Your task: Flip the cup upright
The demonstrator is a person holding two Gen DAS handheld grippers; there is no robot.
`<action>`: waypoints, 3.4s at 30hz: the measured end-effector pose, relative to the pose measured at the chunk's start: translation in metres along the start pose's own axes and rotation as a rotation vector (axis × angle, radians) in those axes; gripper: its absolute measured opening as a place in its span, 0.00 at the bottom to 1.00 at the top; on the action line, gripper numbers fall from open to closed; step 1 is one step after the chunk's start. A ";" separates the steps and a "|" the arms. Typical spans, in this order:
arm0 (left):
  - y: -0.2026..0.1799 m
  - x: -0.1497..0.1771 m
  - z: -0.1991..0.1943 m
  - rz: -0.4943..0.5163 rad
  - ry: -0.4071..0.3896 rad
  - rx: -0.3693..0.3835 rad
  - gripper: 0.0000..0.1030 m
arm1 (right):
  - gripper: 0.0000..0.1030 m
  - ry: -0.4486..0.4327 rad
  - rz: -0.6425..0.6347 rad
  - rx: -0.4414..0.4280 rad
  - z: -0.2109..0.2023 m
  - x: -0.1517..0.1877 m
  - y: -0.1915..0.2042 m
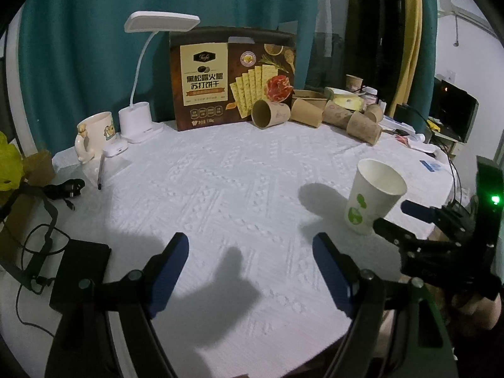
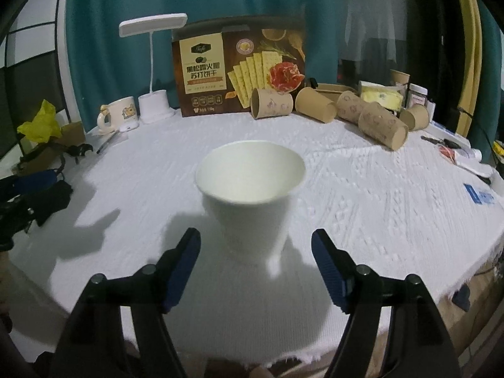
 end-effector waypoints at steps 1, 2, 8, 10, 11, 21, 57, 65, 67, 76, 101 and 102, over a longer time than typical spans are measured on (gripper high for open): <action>-0.002 0.001 -0.001 0.003 0.001 0.000 0.79 | 0.68 0.001 0.008 0.003 -0.005 0.003 -0.001; -0.003 0.003 -0.002 0.008 0.002 0.000 0.79 | 0.68 0.002 0.014 0.008 -0.010 0.005 -0.003; -0.020 0.014 -0.008 0.043 0.007 -0.006 0.79 | 0.68 -0.002 0.050 0.039 -0.044 0.016 -0.013; -0.025 0.015 -0.011 0.055 0.000 -0.008 0.79 | 0.68 -0.006 0.068 0.047 -0.055 0.019 -0.018; -0.028 0.016 -0.012 0.062 -0.003 -0.007 0.79 | 0.68 -0.008 0.079 0.050 -0.060 0.020 -0.021; -0.060 0.002 -0.033 0.112 -0.083 0.040 0.79 | 0.68 -0.055 0.151 0.115 -0.115 0.018 -0.054; -0.060 -0.092 -0.118 0.099 -0.356 0.160 0.83 | 0.80 -0.316 0.092 0.189 -0.219 -0.090 -0.051; -0.054 -0.095 -0.109 0.102 -0.369 0.165 0.87 | 0.80 -0.302 0.088 0.187 -0.203 -0.095 -0.050; -0.055 -0.095 -0.107 0.103 -0.369 0.166 0.88 | 0.80 -0.301 0.088 0.188 -0.203 -0.095 -0.051; -0.055 -0.095 -0.103 0.084 -0.352 0.185 0.88 | 0.80 -0.298 0.088 0.190 -0.200 -0.096 -0.054; -0.052 -0.092 -0.098 0.069 -0.337 0.182 0.88 | 0.80 -0.276 0.084 0.177 -0.186 -0.087 -0.058; -0.052 -0.092 -0.098 0.069 -0.335 0.183 0.88 | 0.80 -0.276 0.084 0.176 -0.186 -0.087 -0.058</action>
Point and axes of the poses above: each gripper's, at about its wrist camera, not at the fingertips, and z roughly the way its jaws point, y to its left, x to its underside, the point moved 8 cm from there along z, roughly the way its jaws point, and after that the axes turned 8 degrees about -z, right-handed, at the moved point
